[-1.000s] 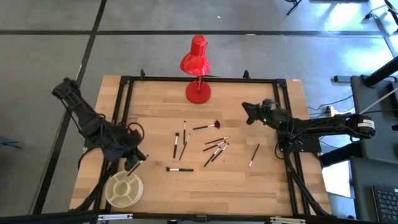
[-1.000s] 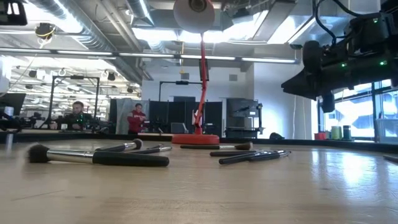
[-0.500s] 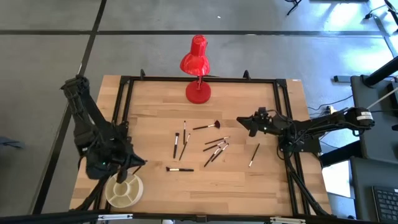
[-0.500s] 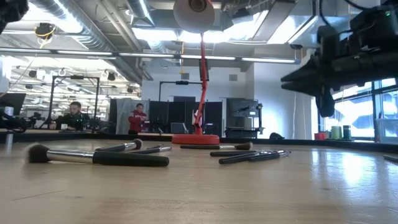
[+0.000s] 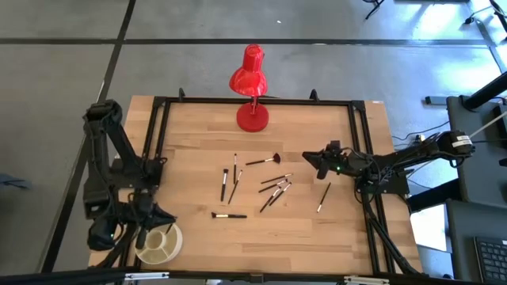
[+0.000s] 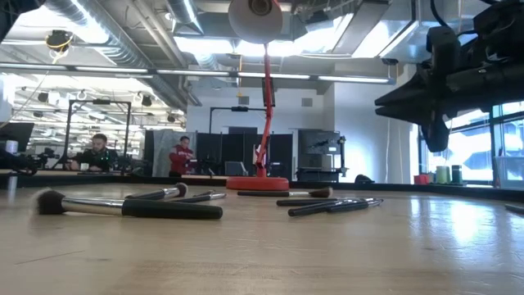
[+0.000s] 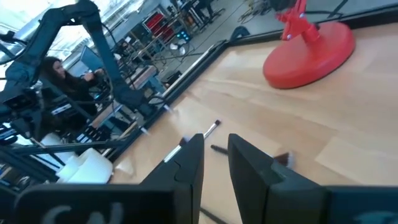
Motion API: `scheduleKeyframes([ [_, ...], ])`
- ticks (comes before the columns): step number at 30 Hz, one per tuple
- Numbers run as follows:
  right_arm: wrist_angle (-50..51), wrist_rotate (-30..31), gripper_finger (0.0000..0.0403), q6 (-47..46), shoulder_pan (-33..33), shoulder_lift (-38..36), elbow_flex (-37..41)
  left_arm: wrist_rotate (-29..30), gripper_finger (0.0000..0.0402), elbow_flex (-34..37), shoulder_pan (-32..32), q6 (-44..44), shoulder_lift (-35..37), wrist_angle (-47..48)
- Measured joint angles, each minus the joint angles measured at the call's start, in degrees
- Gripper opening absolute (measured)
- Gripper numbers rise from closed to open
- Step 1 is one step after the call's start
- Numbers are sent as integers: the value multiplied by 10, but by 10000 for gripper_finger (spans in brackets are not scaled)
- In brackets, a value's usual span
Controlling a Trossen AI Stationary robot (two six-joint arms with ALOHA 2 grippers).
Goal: Put items in baskets/containers
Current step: Put the eyeshadow brush into the pen organizer
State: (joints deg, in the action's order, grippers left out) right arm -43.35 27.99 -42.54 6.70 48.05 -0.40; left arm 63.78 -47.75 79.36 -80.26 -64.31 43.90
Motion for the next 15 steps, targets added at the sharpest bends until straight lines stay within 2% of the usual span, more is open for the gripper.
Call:
scheduleKeyframes([
  [4, 0, 24, 74, 8, 0, 0, 0, 28, 18, 0, 6, 28, -10, 0],
  [15, 0, 40, 74, 23, 0, 0, 0, 36, 18, 0, 6, 49, -55, 1],
])
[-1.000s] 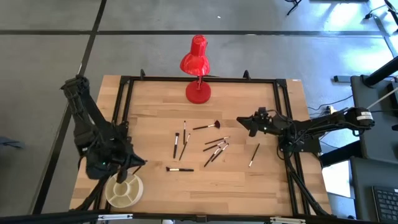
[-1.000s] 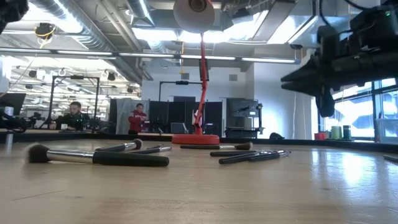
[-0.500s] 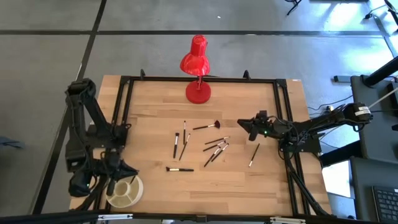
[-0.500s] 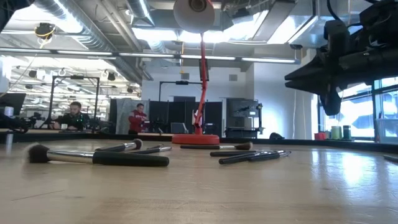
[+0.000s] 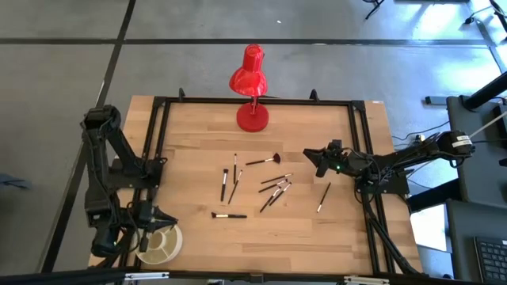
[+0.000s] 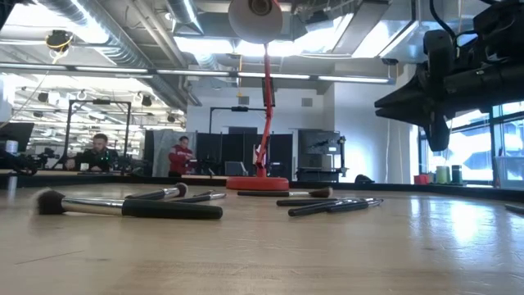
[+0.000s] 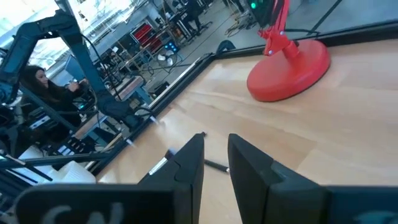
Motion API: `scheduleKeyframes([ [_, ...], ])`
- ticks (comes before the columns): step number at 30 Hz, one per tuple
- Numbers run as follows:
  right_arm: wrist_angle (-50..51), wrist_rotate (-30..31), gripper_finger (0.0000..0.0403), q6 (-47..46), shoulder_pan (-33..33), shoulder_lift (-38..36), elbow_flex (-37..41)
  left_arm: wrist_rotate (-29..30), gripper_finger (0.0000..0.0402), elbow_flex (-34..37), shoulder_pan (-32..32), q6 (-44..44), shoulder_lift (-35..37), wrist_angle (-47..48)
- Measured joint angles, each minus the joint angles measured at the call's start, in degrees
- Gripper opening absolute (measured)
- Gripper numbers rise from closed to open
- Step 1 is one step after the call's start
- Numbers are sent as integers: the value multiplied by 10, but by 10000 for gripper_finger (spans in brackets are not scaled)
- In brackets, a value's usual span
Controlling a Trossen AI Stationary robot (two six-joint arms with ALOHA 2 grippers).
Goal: Put items in baskets/containers
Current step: Put the eyeshadow brush into the pen organizer
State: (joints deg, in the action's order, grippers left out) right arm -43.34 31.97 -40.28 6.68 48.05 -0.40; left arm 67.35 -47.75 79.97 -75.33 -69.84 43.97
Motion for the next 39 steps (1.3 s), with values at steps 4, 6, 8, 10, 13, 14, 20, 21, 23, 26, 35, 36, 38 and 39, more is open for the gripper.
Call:
scheduleKeyframes([
  [4, 13, 0, 74, -4, 0, 0, 0, 16, 18, 0, 6, 2, -22, 9],
  [6, 21, 0, 74, -12, 0, 0, 0, 27, 18, 0, 12, -9, -26, 13],
  [8, 26, 0, 74, -13, 0, 0, 0, 37, 18, 0, 20, -20, -27, 12],
  [10, 26, 0, 74, -13, 0, 0, 0, 37, 18, 0, 27, -29, -27, 11],
  [13, 26, -1, 74, -15, 0, 0, 0, 38, 18, 0, 38, -35, -27, 10],
  [14, 26, -1, 74, -15, 0, 0, 0, 40, 18, 0, 41, -35, -27, 10],
  [20, 26, -5, 74, -17, 0, 0, 0, 43, 17, 0, 51, -14, -27, 12],
  [21, 26, -5, 74, -17, 0, 0, 0, 42, 17, 0, 52, -10, -27, 12],
  [23, 26, -5, 74, -17, 0, 0, 0, 40, 17, 0, 51, -5, -27, 12],
  [26, 26, -5, 74, -17, 0, 0, 0, 28, 17, 0, 52, -6, -27, 10],
  [35, 26, -5, 74, -17, 0, 0, 0, 16, 17, 0, 51, -6, -27, 8],
  [36, 25, -5, 74, -17, 0, 0, 0, 10, 18, 0, 51, -6, -27, 8],
  [38, 25, -5, 74, -17, 0, 0, 0, -10, 18, 0, 51, -18, -27, 8],
  [39, 25, -5, 74, -17, 0, 0, 0, -21, 19, 0, 51, -23, -27, 8],
])
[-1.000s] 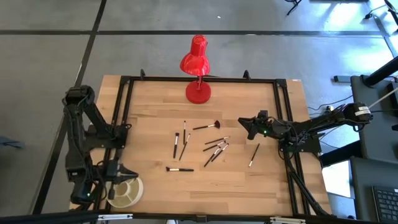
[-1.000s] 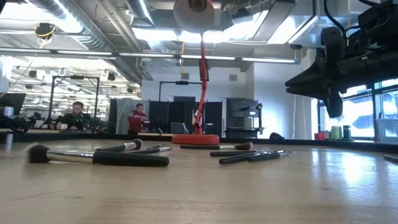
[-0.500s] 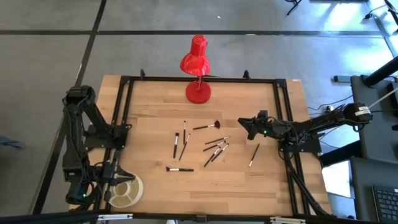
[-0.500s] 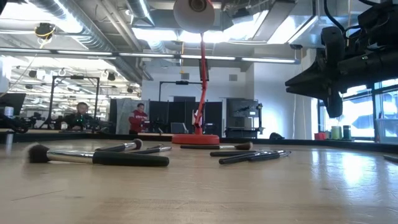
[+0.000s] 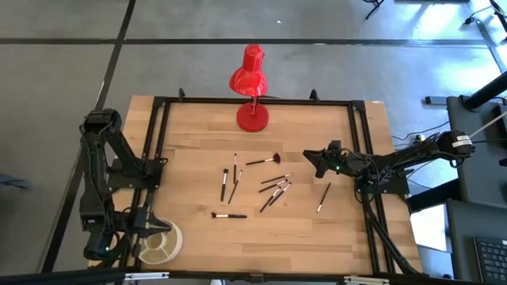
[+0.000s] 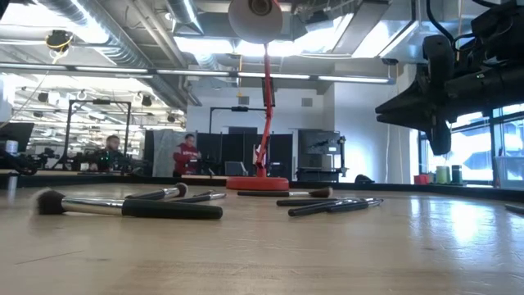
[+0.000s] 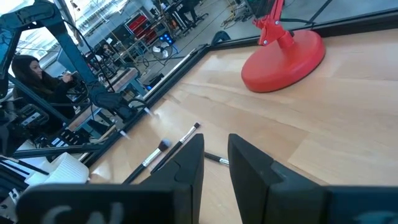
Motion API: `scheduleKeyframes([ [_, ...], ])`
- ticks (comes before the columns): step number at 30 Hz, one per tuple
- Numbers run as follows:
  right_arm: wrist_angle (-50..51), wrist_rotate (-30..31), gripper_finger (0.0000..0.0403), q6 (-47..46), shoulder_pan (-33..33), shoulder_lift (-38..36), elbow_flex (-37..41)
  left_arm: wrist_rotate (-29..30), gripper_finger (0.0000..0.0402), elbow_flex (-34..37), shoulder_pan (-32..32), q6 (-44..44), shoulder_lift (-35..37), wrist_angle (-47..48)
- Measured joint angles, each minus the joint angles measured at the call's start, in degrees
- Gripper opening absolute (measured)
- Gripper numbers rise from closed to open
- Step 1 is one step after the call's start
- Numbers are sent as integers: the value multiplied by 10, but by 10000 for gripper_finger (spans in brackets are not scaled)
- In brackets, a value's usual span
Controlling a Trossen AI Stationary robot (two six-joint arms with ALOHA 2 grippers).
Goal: Put items in baskets/containers
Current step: Put the eyeshadow brush into the pen organizer, then adjust the pen organizer
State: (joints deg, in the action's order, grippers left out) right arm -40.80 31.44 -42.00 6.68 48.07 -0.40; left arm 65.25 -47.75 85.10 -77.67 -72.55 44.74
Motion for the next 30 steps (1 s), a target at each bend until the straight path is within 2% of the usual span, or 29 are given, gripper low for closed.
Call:
scheduleKeyframes([
  [3, 0, 0, 74, -8, 0, 0, 0, -17, 22, 0, 0, -9, 0, 0],
  [14, 0, 0, 74, -12, 0, 0, 0, -23, 20, 0, -1, -11, 0, 0],
  [18, 0, 4, 74, -11, -3, 0, 0, -37, 23, 0, -6, -38, 0, -2],
  [25, 0, 5, 74, -12, -13, 0, 0, -145, 54, 0, -25, -77, 0, -4],
  [30, 0, 5, 74, -11, -13, 0, 0, -271, 82, 0, -38, -131, 0, -4],
])
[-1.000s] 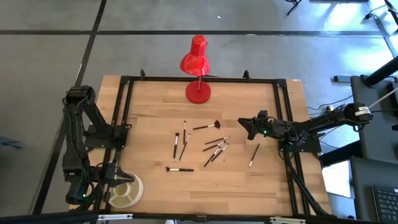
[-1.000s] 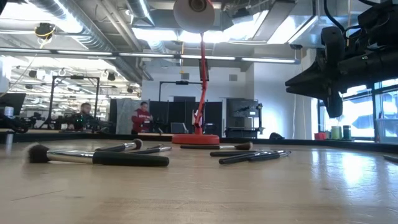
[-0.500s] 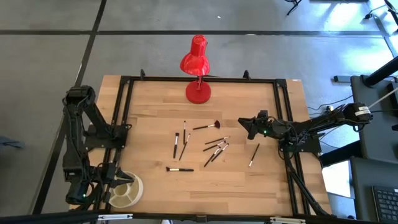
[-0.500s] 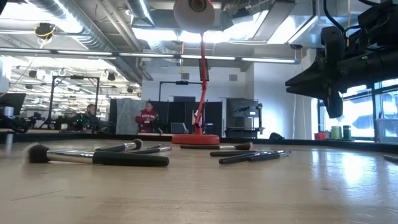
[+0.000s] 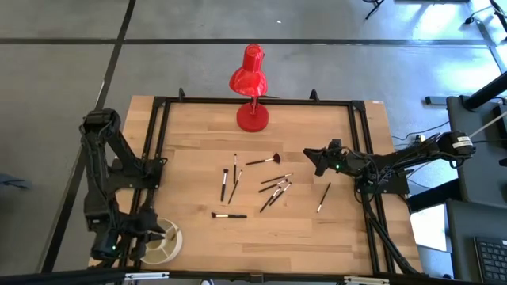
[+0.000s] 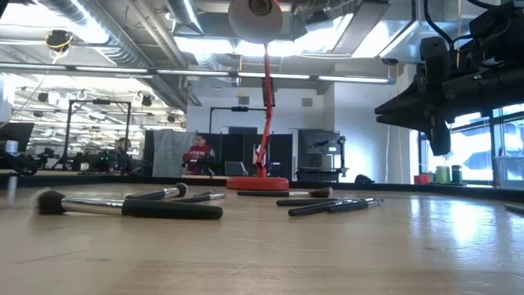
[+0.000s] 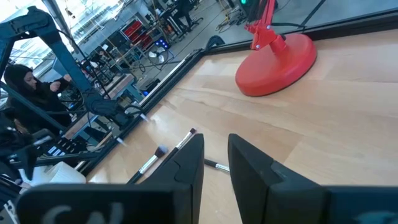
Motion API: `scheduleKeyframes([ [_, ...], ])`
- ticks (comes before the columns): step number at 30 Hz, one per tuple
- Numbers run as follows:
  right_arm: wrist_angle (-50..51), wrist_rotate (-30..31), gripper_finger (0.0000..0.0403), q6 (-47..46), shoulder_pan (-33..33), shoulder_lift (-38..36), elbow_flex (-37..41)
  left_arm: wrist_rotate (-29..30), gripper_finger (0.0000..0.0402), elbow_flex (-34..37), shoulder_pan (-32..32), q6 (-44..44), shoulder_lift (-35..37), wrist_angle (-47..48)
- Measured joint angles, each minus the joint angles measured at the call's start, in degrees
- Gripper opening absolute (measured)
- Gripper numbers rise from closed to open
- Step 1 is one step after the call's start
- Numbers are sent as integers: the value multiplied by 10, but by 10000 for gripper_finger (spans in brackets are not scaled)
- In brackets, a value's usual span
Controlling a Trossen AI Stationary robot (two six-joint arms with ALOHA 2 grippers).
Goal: Put items in baskets/containers
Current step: Adjust the pen organizer
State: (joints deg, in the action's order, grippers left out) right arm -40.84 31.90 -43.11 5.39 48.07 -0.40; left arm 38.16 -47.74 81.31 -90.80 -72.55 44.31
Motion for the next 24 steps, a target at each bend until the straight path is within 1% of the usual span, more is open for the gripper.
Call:
scheduleKeyframes([
  [3, 0, 0, 74, 0, 0, 0, 0, -66, 93, -3, -12, -36, 2, -2],
  [6, 0, 0, 74, 0, 0, 0, 0, -95, 98, -3, -23, -30, 3, -5],
  [9, 0, 0, 74, 0, 0, 0, 0, -103, 99, -3, -36, 21, 5, -4],
  [13, 0, 5, 74, 0, -5, 0, 0, -131, 100, -3, -67, 115, 12, -3],
  [18, -1, 5, 74, 1, -23, 0, 0, -200, 100, -20, -109, 208, 23, 10],
  [24, -1, 5, 74, 3, -49, 0, 0, -285, 100, -50, -141, 255, 32, 27],
])
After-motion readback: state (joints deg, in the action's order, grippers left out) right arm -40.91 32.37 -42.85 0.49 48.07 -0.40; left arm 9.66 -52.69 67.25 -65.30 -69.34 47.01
